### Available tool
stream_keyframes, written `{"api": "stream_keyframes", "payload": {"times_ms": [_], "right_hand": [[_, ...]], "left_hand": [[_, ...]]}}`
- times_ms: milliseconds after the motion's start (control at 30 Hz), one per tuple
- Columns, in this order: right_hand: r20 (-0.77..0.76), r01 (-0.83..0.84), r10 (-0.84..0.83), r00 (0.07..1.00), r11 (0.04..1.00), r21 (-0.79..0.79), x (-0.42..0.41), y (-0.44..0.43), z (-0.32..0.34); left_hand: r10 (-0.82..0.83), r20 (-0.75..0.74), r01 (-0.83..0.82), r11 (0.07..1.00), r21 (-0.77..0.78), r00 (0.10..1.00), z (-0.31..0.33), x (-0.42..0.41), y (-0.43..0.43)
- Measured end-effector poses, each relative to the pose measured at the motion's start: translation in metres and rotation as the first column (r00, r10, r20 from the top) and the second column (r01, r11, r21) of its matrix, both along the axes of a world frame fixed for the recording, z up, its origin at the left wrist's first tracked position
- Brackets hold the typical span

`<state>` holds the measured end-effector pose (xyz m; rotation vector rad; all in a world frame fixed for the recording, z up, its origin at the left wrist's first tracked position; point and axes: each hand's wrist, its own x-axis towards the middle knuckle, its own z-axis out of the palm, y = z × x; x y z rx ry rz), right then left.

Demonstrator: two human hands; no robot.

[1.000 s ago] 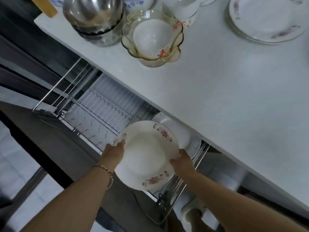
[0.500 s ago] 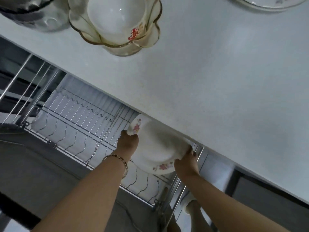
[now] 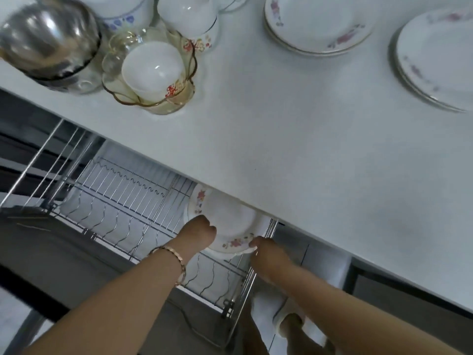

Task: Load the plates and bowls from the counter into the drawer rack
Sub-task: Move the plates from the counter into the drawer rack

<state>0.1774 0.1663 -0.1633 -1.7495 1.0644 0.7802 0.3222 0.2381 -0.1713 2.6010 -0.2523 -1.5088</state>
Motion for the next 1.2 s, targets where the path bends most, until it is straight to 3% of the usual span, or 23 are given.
{"api": "stream_keyframes", "payload": {"times_ms": [100,233,333,500,633,800,967,1067,1200], "right_hand": [[0.067,-0.153,0.153,0.986,0.988,-0.003,-0.016,-0.011,0.042],[0.153,-0.279,0.293,0.944,0.955,-0.104,-0.044,-0.051,0.107],[0.196,-0.187,0.228,0.954,0.96,-0.207,-0.073,-0.102,0.151],[0.256,0.055,0.041,0.966,0.932,-0.359,-0.118,-0.19,0.202],[0.274,0.247,-0.144,0.951,0.887,-0.389,-0.145,-0.245,0.217],[0.245,0.413,-0.34,0.908,0.822,-0.393,-0.166,-0.29,0.2],[0.225,0.607,-0.564,0.794,0.718,-0.341,-0.157,-0.336,0.164],[0.196,0.716,-0.695,0.692,0.625,-0.312,-0.141,-0.366,0.141],[0.251,0.918,-0.886,0.389,0.351,-0.183,-0.125,-0.402,0.114]], "left_hand": [[-0.158,-0.008,0.158,0.985,-0.065,0.987,0.042,-0.022,-0.006],[-0.175,0.1,0.19,0.966,-0.175,0.98,0.113,-0.049,-0.037],[-0.135,0.209,0.191,0.941,-0.28,0.969,0.159,-0.067,-0.075],[-0.049,0.248,0.16,0.878,-0.452,0.967,0.207,-0.089,-0.154],[-0.022,0.219,0.138,0.836,-0.531,0.975,0.214,-0.108,-0.214],[-0.078,0.148,0.145,0.843,-0.519,0.986,0.194,-0.121,-0.275],[-0.199,0.126,0.235,0.857,-0.46,0.972,0.165,-0.112,-0.35],[-0.187,0.094,0.209,0.864,-0.458,0.978,0.148,-0.099,-0.391],[-0.091,-0.041,0.057,0.858,-0.51,0.995,0.122,-0.08,-0.434]]}}
